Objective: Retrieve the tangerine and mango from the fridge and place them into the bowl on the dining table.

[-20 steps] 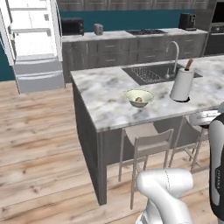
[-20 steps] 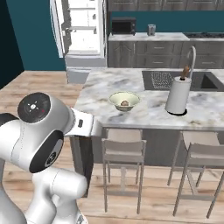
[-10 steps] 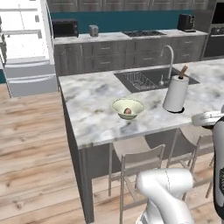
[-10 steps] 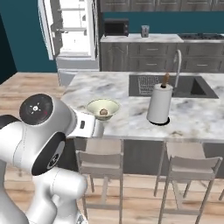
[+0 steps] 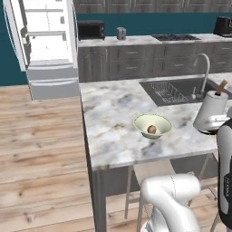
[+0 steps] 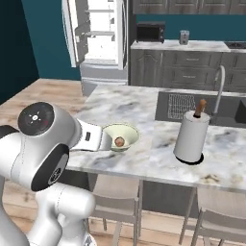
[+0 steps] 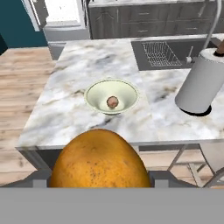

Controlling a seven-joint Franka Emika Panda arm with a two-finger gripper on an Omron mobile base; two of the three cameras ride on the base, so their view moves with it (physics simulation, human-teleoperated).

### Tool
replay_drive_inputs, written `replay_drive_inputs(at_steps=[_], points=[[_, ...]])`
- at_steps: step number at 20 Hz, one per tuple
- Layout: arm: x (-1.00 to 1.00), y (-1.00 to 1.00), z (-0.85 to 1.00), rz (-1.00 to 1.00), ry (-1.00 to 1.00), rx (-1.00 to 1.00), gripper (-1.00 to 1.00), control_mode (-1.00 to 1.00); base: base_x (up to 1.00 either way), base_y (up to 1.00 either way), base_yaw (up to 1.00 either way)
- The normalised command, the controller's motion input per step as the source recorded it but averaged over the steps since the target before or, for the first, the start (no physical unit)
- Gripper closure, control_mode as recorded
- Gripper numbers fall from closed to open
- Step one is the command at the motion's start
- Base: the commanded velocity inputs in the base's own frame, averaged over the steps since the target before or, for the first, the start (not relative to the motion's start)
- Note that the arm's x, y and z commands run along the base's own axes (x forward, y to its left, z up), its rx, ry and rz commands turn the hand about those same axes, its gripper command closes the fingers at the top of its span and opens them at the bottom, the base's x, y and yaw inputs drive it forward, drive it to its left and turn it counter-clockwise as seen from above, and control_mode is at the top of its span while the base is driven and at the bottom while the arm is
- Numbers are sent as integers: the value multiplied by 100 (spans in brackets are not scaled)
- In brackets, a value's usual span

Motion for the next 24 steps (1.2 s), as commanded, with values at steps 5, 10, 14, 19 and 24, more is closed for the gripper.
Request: replay_drive_inputs(at_steps=[5, 10, 14, 19, 24], points=[[0, 0, 0, 0, 0, 0, 100, 100, 81, 0, 29], [0, 0, 0, 0, 0, 0, 100, 100, 51, 0, 19], [14, 0, 0, 2, 6, 0, 100, -100, 34, 0, 12], [72, 0, 0, 1, 23, 0, 100, -100, 0, 0, 0], [68, 0, -10, 0, 13, 0, 100, -100, 0, 0, 0]])
